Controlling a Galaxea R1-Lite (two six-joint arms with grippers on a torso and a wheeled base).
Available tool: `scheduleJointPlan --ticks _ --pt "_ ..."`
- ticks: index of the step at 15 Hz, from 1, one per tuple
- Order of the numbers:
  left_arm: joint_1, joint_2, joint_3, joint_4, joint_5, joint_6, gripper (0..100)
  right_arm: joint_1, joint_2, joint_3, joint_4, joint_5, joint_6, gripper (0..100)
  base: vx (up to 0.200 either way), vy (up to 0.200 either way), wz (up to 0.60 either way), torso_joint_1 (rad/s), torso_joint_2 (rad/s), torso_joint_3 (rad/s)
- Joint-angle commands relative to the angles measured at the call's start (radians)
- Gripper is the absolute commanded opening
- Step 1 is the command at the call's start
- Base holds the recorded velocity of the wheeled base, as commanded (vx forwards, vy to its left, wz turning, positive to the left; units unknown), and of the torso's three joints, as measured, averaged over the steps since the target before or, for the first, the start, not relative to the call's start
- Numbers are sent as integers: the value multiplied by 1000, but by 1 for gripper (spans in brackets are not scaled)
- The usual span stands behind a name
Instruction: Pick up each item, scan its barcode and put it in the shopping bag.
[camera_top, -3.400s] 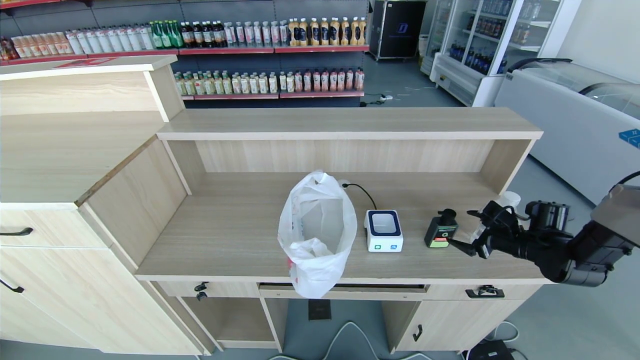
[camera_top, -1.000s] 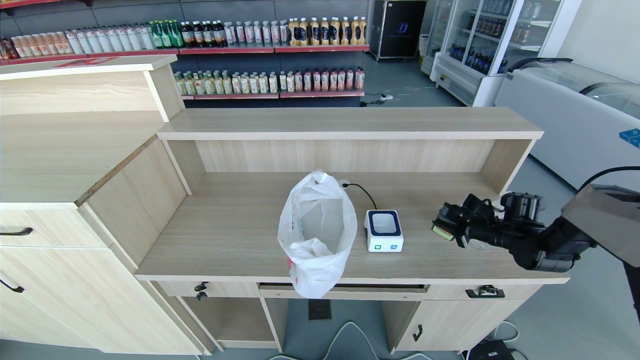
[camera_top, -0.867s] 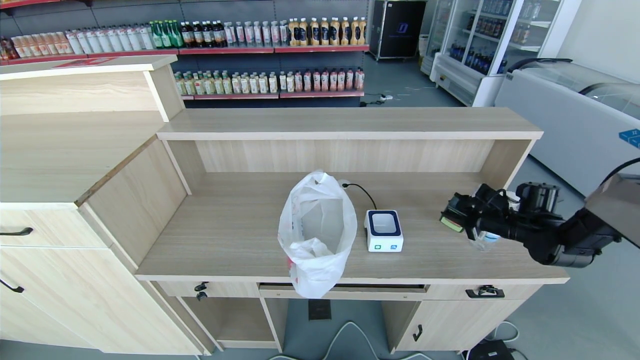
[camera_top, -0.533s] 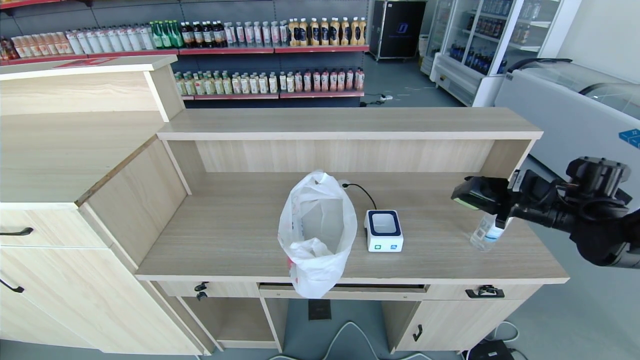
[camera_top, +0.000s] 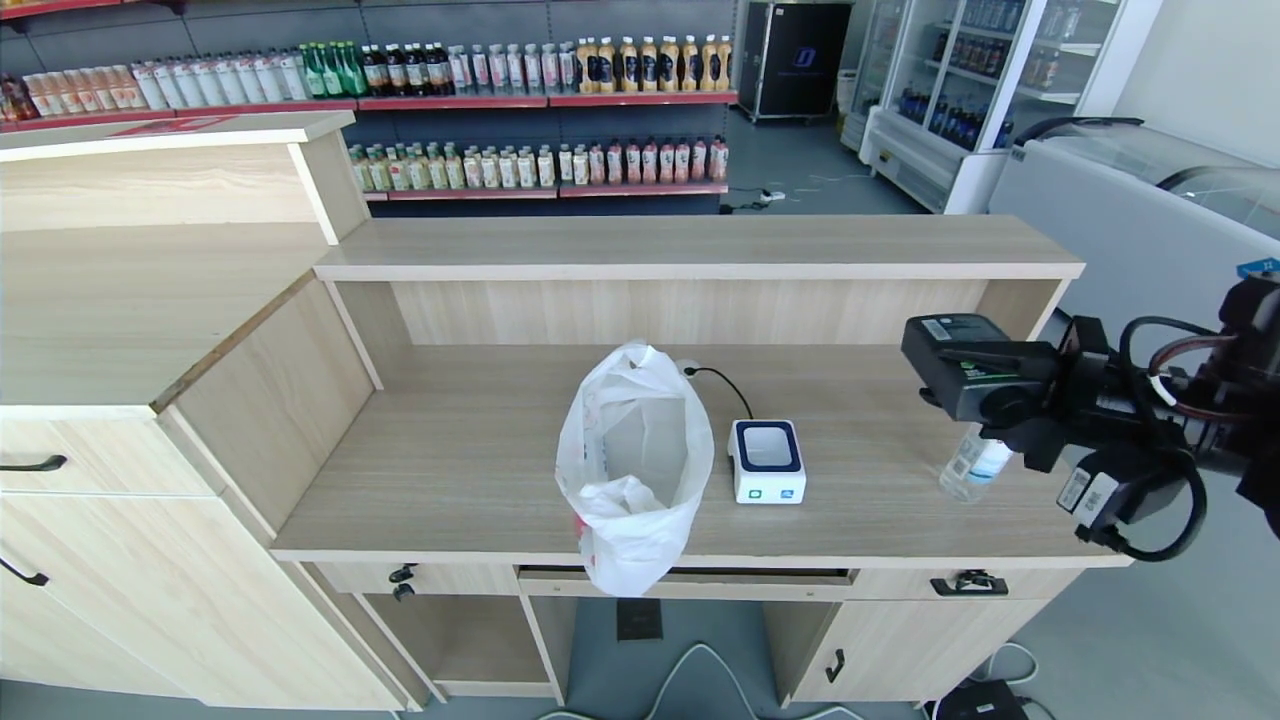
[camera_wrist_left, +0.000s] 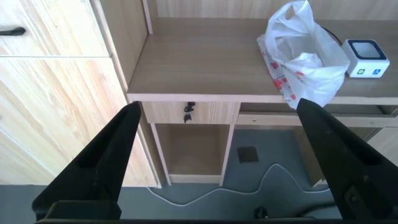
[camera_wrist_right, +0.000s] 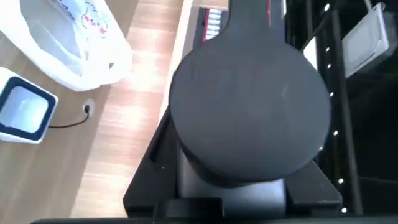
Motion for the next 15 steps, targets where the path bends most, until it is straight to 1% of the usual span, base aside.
scheduleJointPlan --ticks 1,2,3,4,5,6,7,9,12,14,15 --pt "0 0 0 0 0 0 100 81 -105 50 -27 15 -177 0 0 0 0 0 0 0" --pt "0 0 0 0 0 0 100 163 -124 63 -58 15 -267 0 0 0 0 0 0 0" --pt "0 0 0 0 0 0 100 193 -130 66 -72 15 -285 0 0 0 0 0 0 0" --pt "0 0 0 0 0 0 100 340 -154 85 -207 11 -339 0 0 0 0 0 0 0" --pt "0 0 0 0 0 0 100 398 -162 114 -323 7 -347 0 0 0 0 0 0 0" --pt "0 0 0 0 0 0 100 421 -168 149 -423 -10 -348 0 0 0 0 0 0 0" --pt "0 0 0 0 0 0 100 432 -176 192 -483 -48 -353 0 0 0 0 0 0 0" --pt "0 0 0 0 0 0 100 467 -196 212 -487 -68 -419 0 0 0 0 0 0 0" --pt "0 0 0 0 0 0 100 509 -231 263 -483 -65 -460 0 0 0 0 0 0 0" --pt "0 0 0 0 0 0 100 527 -257 267 -426 -64 -496 0 0 0 0 0 0 0" --pt "0 0 0 0 0 0 100 536 -280 267 -360 -61 -520 0 0 0 0 0 0 0"
